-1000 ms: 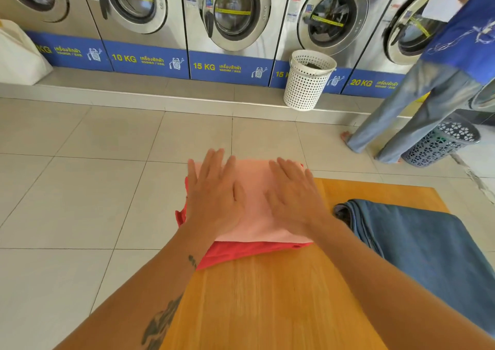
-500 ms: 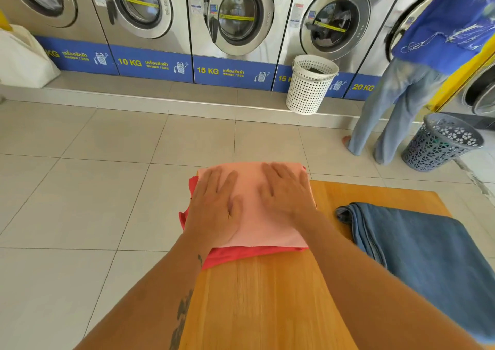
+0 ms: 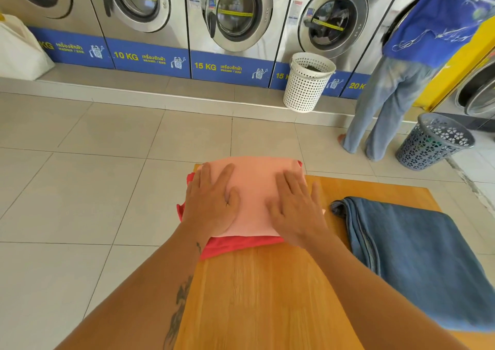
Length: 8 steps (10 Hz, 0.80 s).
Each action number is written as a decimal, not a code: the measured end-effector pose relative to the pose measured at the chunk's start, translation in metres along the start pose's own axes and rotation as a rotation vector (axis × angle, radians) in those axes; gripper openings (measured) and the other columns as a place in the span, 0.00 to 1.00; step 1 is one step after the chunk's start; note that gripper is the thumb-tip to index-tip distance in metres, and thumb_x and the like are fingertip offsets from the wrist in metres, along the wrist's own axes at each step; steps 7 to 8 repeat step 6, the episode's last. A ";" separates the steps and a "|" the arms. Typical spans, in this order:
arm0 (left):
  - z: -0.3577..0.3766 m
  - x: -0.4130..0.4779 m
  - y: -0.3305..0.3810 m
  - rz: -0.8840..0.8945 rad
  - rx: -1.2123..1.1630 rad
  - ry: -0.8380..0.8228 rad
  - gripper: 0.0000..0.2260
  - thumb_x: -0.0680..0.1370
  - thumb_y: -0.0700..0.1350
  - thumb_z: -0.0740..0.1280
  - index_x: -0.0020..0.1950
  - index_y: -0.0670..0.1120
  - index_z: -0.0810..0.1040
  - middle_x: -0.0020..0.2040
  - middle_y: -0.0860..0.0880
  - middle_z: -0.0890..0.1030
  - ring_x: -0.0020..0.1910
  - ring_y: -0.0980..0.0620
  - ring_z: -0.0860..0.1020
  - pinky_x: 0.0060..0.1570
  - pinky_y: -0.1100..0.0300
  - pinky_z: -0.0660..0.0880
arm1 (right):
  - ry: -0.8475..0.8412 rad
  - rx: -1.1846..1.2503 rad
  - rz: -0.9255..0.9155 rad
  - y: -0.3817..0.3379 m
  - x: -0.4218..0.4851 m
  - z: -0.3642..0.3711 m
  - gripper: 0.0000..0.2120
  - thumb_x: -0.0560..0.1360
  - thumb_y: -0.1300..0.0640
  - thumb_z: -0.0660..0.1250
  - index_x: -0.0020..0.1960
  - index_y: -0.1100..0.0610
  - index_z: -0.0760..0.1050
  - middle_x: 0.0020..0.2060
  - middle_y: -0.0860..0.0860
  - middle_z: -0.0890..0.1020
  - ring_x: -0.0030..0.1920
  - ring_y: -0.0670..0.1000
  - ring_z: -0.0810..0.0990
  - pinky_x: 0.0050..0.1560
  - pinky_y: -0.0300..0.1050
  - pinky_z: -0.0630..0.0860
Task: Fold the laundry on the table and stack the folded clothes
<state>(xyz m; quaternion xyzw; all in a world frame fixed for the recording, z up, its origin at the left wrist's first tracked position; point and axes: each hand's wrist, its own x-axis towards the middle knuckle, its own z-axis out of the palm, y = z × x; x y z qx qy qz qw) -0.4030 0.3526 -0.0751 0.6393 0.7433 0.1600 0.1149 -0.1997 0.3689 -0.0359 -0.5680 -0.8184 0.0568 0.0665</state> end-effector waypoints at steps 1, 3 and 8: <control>-0.004 0.000 0.004 0.005 0.031 -0.027 0.28 0.77 0.61 0.44 0.78 0.60 0.48 0.79 0.42 0.51 0.78 0.40 0.49 0.75 0.43 0.52 | -0.089 0.115 0.106 0.018 -0.012 0.016 0.34 0.79 0.37 0.44 0.80 0.52 0.42 0.80 0.50 0.47 0.79 0.53 0.46 0.77 0.62 0.46; -0.035 -0.007 0.010 0.006 0.179 -0.114 0.28 0.78 0.61 0.44 0.78 0.57 0.49 0.79 0.45 0.52 0.77 0.42 0.51 0.74 0.39 0.50 | -0.158 0.304 0.221 0.044 -0.028 -0.016 0.32 0.81 0.40 0.46 0.79 0.57 0.50 0.79 0.53 0.55 0.79 0.55 0.49 0.77 0.57 0.50; -0.078 -0.128 0.076 0.075 0.101 0.069 0.21 0.81 0.49 0.52 0.72 0.43 0.66 0.72 0.46 0.69 0.70 0.47 0.67 0.70 0.50 0.63 | -0.160 0.287 0.196 0.063 -0.093 -0.116 0.31 0.82 0.46 0.50 0.80 0.59 0.47 0.80 0.54 0.49 0.79 0.55 0.46 0.76 0.54 0.49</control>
